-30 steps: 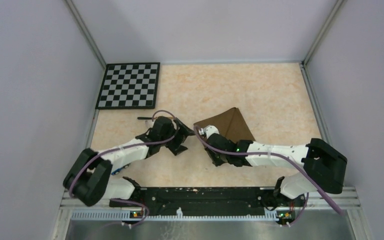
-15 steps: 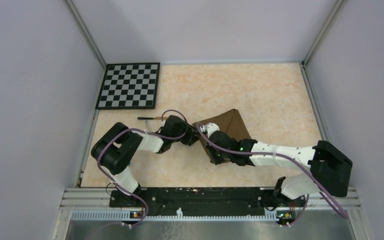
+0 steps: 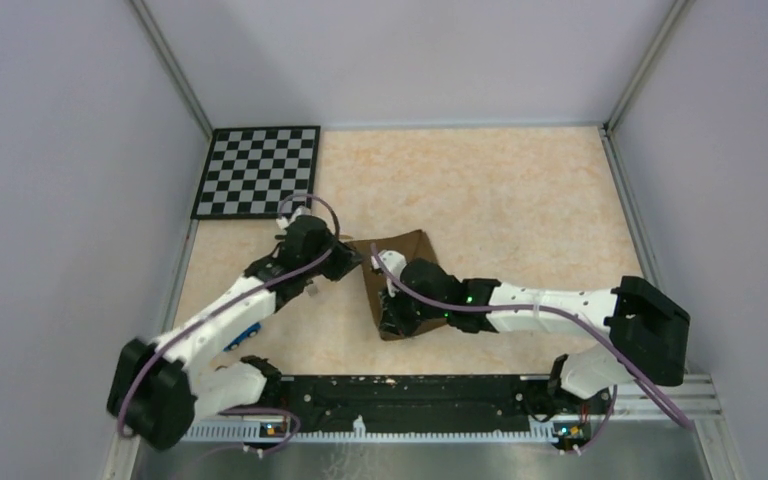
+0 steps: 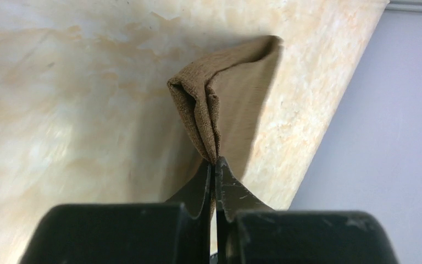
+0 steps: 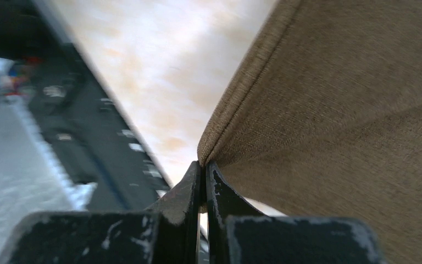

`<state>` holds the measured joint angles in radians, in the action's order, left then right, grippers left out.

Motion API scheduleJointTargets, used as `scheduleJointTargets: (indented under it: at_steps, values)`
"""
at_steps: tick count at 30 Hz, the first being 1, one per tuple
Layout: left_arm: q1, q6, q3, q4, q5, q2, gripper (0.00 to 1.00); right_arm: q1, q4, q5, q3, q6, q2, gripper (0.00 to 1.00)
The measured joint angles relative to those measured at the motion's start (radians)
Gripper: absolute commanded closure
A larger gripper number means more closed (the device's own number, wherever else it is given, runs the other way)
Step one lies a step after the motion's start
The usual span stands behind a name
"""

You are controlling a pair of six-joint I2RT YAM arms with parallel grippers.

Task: Fold the napkin into a case and place the utensils inside
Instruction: Pick up the upper triangle-folded napkin from the center of the board, then turn over the upper triangle folded napkin at the center of the board.

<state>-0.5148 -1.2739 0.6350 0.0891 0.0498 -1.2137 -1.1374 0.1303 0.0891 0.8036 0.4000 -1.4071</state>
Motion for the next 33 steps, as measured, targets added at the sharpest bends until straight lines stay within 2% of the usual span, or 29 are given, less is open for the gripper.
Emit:
scheduleJointTargets:
  at_steps: [5, 9, 12, 13, 16, 17, 20, 23, 26, 27, 28, 29, 31, 33]
  values:
    - [0.0, 0.097, 0.259, 0.513, -0.137, 0.304, 1.0, -0.027, -0.273, 0.261, 0.072, 0.124, -0.022, 1.0]
    - [0.0, 0.125, 0.459, 0.746, -0.217, 0.345, 1.0, -0.012, -0.553, 0.423, 0.052, 0.282, -0.021, 1.0]
    - [-0.024, 0.129, 0.499, 0.791, -0.253, 0.262, 1.0, 0.054, -0.772, 0.515, -0.068, 0.424, -0.018, 1.0]
    - [-0.044, 0.131, 0.502, 0.788, -0.262, 0.2, 1.0, 0.1, -0.853, 0.547, -0.146, 0.48, -0.018, 1.0]
    - [-0.101, 0.145, 0.528, 0.757, -0.27, -0.019, 1.0, 0.219, -0.94, 0.591, -0.315, 0.566, -0.018, 1.0]
    - [-0.126, 0.151, 0.556, 0.733, -0.268, -0.14, 1.0, 0.307, -0.954, 0.62, -0.404, 0.589, -0.018, 1.0]
    - [-0.188, 0.171, 0.657, 0.67, -0.268, -0.423, 1.0, 0.427, -0.889, 0.658, -0.476, 0.562, -0.01, 1.0]
    - [-0.249, 0.197, 0.83, 0.636, -0.274, -0.683, 1.0, 0.554, -0.654, 0.662, -0.492, 0.427, 0.022, 1.0]
    - [-0.281, 0.215, 0.945, 0.619, -0.26, -0.826, 1.0, 0.596, -0.455, 0.618, -0.459, 0.312, 0.047, 0.99]
    - [-0.287, 0.227, 0.973, 0.605, -0.249, -0.864, 0.98, 0.603, -0.398, 0.595, -0.447, 0.283, 0.06, 0.95]
    - [-0.29, 0.238, 0.988, 0.589, -0.238, -0.892, 0.92, 0.606, -0.341, 0.564, -0.435, 0.261, 0.077, 0.92]
    - [-0.291, 0.258, 0.998, 0.565, -0.221, -0.923, 0.81, 0.608, -0.278, 0.525, -0.422, 0.242, 0.098, 0.88]
    - [-0.288, 0.288, 1.008, 0.542, -0.2, -0.933, 0.55, 0.608, -0.149, 0.432, -0.393, 0.215, 0.144, 0.78]
    - [-0.277, 0.334, 1.008, 0.457, -0.179, -0.933, 0.41, 0.61, -0.035, 0.356, -0.369, 0.204, 0.19, 0.68]
